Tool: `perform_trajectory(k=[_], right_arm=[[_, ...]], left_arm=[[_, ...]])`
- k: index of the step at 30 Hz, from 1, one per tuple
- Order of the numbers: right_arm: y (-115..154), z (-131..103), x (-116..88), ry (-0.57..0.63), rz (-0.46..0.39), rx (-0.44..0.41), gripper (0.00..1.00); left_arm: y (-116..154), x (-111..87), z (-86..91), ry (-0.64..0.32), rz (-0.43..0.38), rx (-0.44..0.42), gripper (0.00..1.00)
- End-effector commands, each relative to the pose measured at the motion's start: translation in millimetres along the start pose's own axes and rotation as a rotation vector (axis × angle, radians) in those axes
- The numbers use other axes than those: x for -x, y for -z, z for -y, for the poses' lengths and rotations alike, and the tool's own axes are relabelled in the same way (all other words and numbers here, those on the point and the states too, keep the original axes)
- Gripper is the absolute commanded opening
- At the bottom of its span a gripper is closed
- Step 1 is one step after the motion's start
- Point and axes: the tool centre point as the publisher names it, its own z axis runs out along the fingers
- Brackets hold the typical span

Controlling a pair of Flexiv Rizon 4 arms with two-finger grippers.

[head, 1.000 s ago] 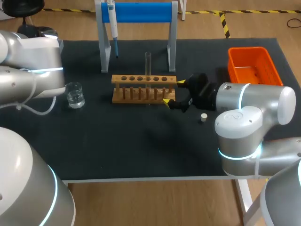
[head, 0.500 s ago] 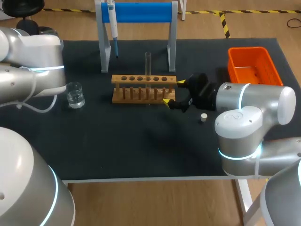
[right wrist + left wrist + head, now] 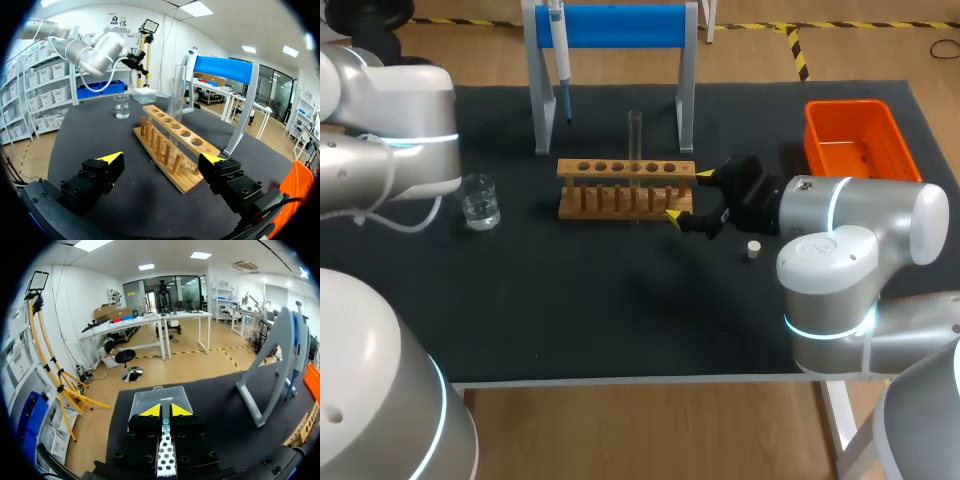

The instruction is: Invert the test tube, pick up the pipette, mount the tip to pipette, aspirate from beaker and dispense into the tube, eject the tip, return the pipette, and cap with the stopper.

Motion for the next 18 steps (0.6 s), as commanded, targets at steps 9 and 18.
perform_trajectory(k=[9, 18], right_arm=[[1.2, -0.1, 0.3, 0.0, -0.003, -0.001, 1.0], [1.2, -0.1, 0.3, 0.0, -0.003, -0.001, 1.0]], left_arm=[[73.8, -32.9, 31.6, -0.053, -0.107, -0.057, 0.0], [155.0, -109.2, 24.1, -0.217, -0.381, 0.01, 0.0]])
